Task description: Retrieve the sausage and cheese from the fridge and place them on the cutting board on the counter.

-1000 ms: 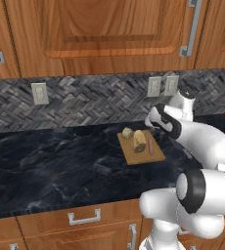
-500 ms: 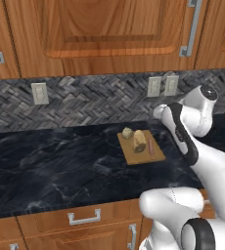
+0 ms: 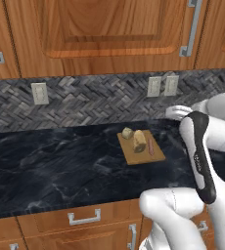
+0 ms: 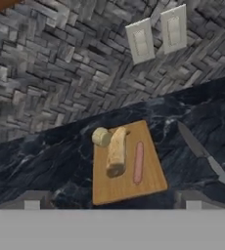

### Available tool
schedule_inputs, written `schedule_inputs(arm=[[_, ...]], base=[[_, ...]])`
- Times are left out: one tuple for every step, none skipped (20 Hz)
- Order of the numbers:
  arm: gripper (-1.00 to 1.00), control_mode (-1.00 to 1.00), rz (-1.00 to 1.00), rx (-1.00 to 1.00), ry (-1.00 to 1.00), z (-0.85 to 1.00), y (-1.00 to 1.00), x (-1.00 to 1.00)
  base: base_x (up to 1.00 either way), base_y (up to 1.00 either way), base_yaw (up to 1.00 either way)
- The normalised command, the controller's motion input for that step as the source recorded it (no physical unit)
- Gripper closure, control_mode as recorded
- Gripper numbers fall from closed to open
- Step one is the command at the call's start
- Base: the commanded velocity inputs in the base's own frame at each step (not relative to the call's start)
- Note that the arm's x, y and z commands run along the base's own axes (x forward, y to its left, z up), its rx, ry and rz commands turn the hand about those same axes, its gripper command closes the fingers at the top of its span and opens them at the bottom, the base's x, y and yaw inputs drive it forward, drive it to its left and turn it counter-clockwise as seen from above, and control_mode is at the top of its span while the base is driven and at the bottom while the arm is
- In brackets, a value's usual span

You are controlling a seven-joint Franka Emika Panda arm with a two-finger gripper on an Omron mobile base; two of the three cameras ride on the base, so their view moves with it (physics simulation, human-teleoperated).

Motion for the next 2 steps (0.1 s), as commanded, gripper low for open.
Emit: schedule_inputs(arm=[[-1.0,-1.0,0.07,0.0,-0.11,0.45,0.0,-0.6],[-1.0,-1.0,0.08,0.0,-0.13,0.46,0.0,-0.67]], base=[[0.0,0.0,0.0],[0.0,0.0,0.0]])
